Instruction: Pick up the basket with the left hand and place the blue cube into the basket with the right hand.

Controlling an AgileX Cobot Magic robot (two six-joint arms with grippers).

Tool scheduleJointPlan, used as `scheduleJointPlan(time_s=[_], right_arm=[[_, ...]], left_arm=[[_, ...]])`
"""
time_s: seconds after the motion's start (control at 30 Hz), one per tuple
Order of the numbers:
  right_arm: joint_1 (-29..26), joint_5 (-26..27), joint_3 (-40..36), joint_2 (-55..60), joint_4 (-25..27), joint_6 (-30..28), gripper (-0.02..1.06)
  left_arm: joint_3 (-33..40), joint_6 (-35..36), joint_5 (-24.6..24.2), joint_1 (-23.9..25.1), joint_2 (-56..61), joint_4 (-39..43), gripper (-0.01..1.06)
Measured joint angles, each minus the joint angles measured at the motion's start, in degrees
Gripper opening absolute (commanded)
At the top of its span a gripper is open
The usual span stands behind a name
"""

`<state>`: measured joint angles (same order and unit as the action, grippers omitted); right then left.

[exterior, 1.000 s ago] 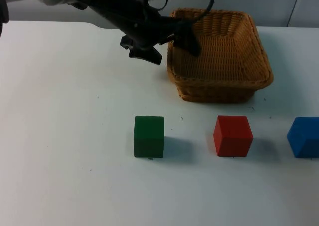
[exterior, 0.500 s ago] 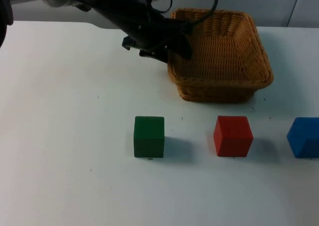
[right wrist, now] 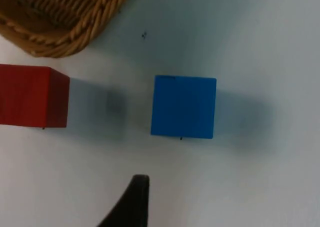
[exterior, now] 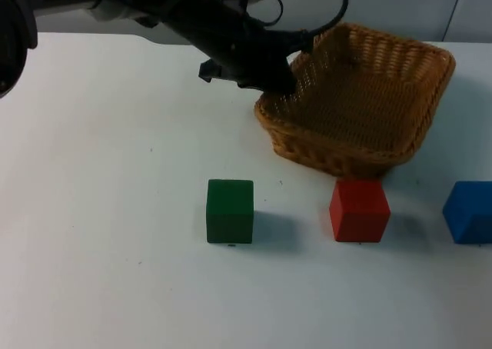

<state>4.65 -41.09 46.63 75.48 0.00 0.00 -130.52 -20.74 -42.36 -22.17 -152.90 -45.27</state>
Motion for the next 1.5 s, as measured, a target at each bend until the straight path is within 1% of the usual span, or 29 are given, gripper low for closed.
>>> scheduleJointPlan(time_s=[0.07, 0.1, 0.17, 0.2, 0.33, 0.37, 0.43, 0.5, 0.53, 0.6, 0.63, 0.67, 0.7, 0.8, 0.83, 0.87, 0.93, 1.07, 1.13, 1.23, 1.47, 1.5], right_arm=[[0.0, 0.0, 0.0, 0.0, 0.0, 0.0, 0.98], [0.0, 0.0, 0.0, 0.0, 0.0, 0.0, 0.98], [0.0, 0.2, 0.0, 0.1, 0.0, 0.0, 0.98], [0.0, 0.2, 0.0, 0.1, 0.0, 0.0, 0.98], [0.0, 0.5, 0.0, 0.1, 0.0, 0.0, 0.98], [0.0, 0.5, 0.0, 0.1, 0.0, 0.0, 0.98], [0.0, 0.7, 0.0, 0.1, 0.0, 0.0, 0.98], [0.0, 1.1, 0.0, 0.1, 0.0, 0.0, 0.98], [0.0, 1.1, 0.0, 0.1, 0.0, 0.0, 0.98], [0.0, 1.2, 0.0, 0.1, 0.0, 0.0, 0.98], [0.0, 1.4, 0.0, 0.1, 0.0, 0.0, 0.98], [0.0, 1.4, 0.0, 0.1, 0.0, 0.0, 0.98], [0.0, 1.5, 0.0, 0.1, 0.0, 0.0, 0.98], [0.0, 1.5, 0.0, 0.1, 0.0, 0.0, 0.98], [0.0, 1.5, 0.0, 0.1, 0.0, 0.0, 0.98], [0.0, 1.5, 0.0, 0.1, 0.0, 0.0, 0.98], [0.0, 1.5, 0.0, 0.1, 0.0, 0.0, 0.98], [0.0, 1.5, 0.0, 0.1, 0.0, 0.0, 0.98], [0.0, 1.5, 0.0, 0.1, 0.0, 0.0, 0.98], [0.0, 1.5, 0.0, 0.1, 0.0, 0.0, 0.97], [0.0, 1.4, 0.0, 0.1, 0.0, 0.0, 0.97], [0.0, 1.4, 0.0, 0.1, 0.0, 0.0, 0.97]], left_arm=[[0.0, 3.5, 1.8, 0.0, 0.0, 0.4, 0.0], [0.0, 3.5, 1.8, 0.0, 0.0, 0.4, 0.0], [-0.5, 6.9, 3.1, 0.0, 0.0, 0.5, 0.0], [-0.5, 6.9, 3.1, 0.0, 0.0, 0.5, 0.0], [-2.8, 12.4, 2.5, 0.3, -0.1, 1.2, 0.0], [-2.8, 12.4, 2.5, 0.3, -0.1, 1.2, 0.0], [-3.1, 16.6, 1.9, 0.7, 0.5, 1.7, 0.0], [-3.1, 19.4, 1.4, 1.0, 1.6, 3.0, 0.0], [-3.1, 19.4, 1.4, 1.0, 1.6, 3.0, 0.0], [-3.1, 21.8, 1.3, 1.4, 3.3, 5.8, 0.0], [-3.2, 23.6, 0.6, 1.4, 4.4, 8.1, 0.0], [-3.2, 23.6, 0.6, 1.4, 4.4, 8.1, 0.0], [-3.2, 26.4, -0.7, 1.4, 6.1, 11.3, 0.0], [-3.4, 30.4, -5.0, 1.4, 8.6, 16.9, 0.0], [-3.4, 31.0, -6.3, 1.4, 9.2, 17.7, 0.0], [-3.4, 31.0, -6.3, 1.4, 9.2, 17.7, 0.0], [-3.4, 32.1, -7.9, 1.4, 9.8, 18.1, 0.0], [-3.4, 33.1, -8.1, 1.4, 10.6, 16.7, 0.0], [-3.4, 33.4, -7.4, 1.4, 11.2, 14.1, 0.0], [-3.4, 33.6, -6.5, 1.4, 11.3, 12.5, 0.0], [-3.1, 35.3, -3.5, 0.9, 11.4, 12.1, 0.0], [-2.3, 35.5, -2.4, 0.7, 11.4, 12.1, 0.0]])
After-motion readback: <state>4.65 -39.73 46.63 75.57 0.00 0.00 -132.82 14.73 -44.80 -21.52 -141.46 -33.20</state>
